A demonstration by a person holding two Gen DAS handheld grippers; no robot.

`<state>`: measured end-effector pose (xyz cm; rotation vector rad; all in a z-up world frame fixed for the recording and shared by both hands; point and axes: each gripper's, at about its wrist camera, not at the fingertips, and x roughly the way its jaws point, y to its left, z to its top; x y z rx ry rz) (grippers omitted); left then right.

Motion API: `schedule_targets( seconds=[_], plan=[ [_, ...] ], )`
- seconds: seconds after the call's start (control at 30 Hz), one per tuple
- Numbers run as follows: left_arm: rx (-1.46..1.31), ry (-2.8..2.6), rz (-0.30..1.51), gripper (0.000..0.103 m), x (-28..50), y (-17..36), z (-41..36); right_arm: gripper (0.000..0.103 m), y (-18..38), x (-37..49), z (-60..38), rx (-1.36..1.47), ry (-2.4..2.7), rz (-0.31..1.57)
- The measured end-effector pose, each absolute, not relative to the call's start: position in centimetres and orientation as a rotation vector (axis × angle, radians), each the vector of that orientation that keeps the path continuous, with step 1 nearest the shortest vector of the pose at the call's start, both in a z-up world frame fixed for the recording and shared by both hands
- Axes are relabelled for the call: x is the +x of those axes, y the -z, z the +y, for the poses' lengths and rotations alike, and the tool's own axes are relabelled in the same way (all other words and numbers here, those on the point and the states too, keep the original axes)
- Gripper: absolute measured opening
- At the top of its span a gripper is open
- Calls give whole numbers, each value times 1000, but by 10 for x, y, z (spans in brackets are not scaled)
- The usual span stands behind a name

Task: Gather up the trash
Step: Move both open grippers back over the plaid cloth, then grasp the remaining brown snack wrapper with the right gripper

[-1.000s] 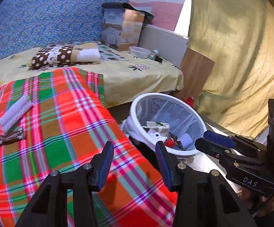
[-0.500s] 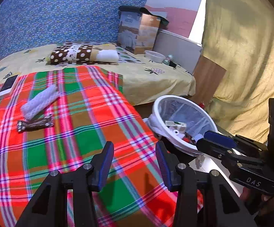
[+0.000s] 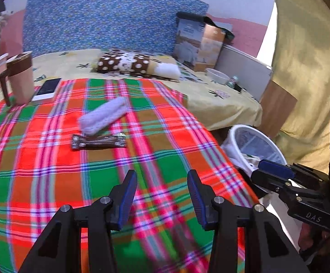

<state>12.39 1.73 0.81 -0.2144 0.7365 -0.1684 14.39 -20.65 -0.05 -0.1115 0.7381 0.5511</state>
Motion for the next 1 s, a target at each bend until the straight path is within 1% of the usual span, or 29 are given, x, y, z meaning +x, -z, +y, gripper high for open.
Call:
schedule_targets(
  seconds=[0.37,1.0],
  plan=[
    [-239,67,738,46,128,-3,70,39,1,159,-158,-191,-647,746],
    [-270,-14,744,46,142,6,129,39,16,204,-76,-382,-791,764]
  ],
)
